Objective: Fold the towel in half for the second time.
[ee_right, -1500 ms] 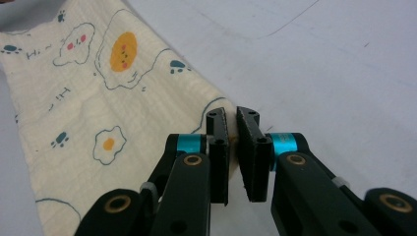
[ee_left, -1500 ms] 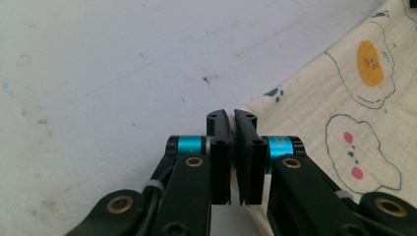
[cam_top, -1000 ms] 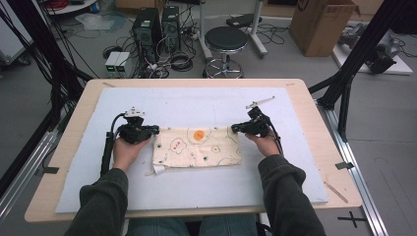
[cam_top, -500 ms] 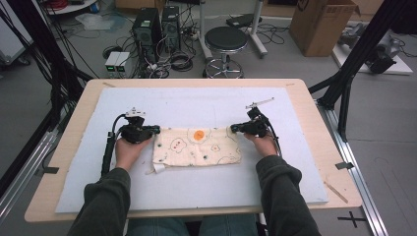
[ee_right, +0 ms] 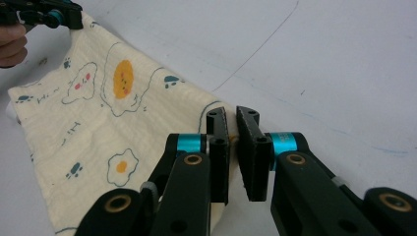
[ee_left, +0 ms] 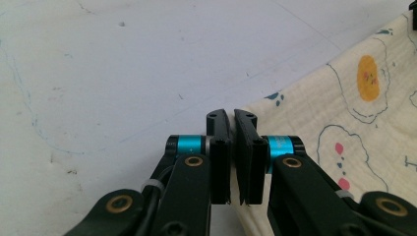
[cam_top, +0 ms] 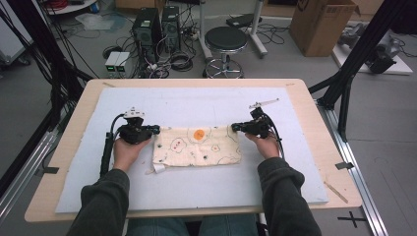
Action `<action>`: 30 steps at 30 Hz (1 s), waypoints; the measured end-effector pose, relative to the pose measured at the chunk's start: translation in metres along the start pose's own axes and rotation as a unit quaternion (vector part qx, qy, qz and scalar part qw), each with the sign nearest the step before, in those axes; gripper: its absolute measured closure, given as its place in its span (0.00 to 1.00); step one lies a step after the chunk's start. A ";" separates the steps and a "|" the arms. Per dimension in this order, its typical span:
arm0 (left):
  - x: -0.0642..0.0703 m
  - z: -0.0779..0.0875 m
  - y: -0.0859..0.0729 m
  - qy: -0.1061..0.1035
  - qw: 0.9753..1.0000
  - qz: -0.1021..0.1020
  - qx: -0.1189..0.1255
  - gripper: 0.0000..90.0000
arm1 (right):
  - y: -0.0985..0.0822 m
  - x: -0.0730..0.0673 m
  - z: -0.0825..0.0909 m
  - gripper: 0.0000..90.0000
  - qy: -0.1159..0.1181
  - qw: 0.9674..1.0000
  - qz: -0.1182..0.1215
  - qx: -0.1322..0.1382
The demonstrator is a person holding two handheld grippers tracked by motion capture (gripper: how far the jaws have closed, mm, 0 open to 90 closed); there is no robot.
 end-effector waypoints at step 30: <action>0.013 0.025 0.000 -0.024 0.999 -0.025 0.028 0.94 | 0.000 -0.019 0.015 0.93 0.020 0.999 0.026 0.001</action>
Point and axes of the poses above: each handheld gripper's, and its own axes: z roughly backward along the jaws, y roughly out of its top, x roughly to its right, the point moved 10 cm from there along -z, roughly forward along the jaws, and after that the axes turned 6 degrees about y, right-handed, at the moved point
